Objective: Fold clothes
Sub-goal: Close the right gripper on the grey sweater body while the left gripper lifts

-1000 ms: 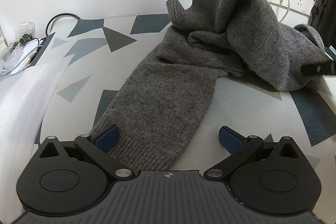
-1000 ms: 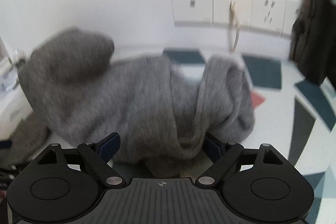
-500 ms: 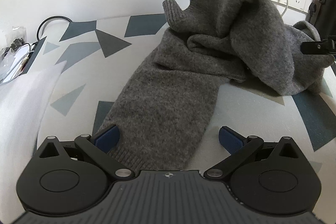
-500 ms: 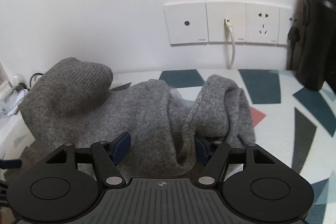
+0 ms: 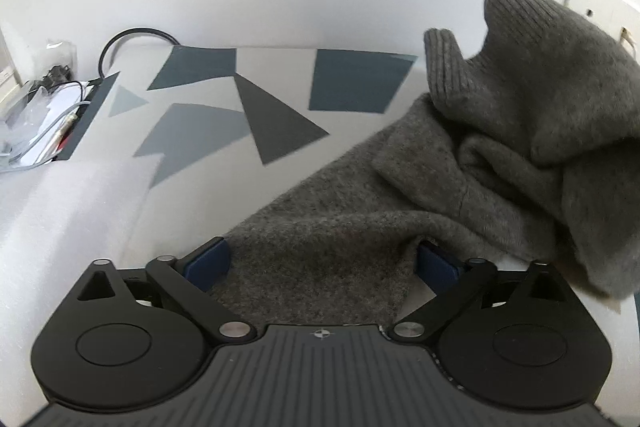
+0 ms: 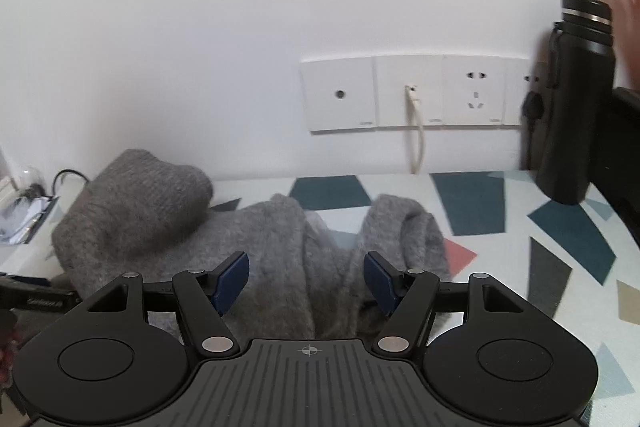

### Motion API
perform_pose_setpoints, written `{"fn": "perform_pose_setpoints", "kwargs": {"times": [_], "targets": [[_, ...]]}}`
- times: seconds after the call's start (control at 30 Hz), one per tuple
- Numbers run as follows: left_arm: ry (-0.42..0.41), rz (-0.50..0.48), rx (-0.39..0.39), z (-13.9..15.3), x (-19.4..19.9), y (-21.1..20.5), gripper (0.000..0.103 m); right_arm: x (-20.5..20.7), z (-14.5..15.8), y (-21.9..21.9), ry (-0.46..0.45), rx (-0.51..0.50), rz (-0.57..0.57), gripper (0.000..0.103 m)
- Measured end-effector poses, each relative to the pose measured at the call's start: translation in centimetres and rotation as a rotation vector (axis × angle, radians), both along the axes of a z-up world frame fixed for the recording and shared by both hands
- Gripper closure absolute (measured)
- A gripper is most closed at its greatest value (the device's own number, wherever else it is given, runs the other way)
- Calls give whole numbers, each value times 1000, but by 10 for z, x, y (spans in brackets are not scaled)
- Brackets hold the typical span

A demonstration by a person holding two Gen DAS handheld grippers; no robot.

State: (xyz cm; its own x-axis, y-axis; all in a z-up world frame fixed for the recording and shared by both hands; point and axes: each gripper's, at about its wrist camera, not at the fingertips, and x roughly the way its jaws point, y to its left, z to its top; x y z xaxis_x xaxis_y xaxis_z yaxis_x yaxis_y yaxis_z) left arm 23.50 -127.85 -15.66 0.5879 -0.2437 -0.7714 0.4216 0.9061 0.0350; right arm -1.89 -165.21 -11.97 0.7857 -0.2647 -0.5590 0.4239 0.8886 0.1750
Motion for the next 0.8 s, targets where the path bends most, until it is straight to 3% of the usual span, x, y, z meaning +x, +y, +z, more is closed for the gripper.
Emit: {"fn": "perform_pose_setpoints", "kwargs": {"times": [0.2, 0.27, 0.43, 0.63, 0.8], "targets": [[41, -57, -96, 6, -21, 20, 6, 11, -15, 1, 52, 30, 40, 51], [69, -69, -142, 12, -28, 30, 9, 15, -22, 2, 75, 42, 51, 59], [111, -84, -240, 30, -39, 48, 9, 9, -31, 5, 91, 79, 52, 91], [77, -173, -344, 63, -52, 29, 9, -15, -34, 14, 96, 92, 71, 96], [33, -275, -364, 81, -58, -15, 9, -36, -36, 21, 98, 100, 85, 97]]}}
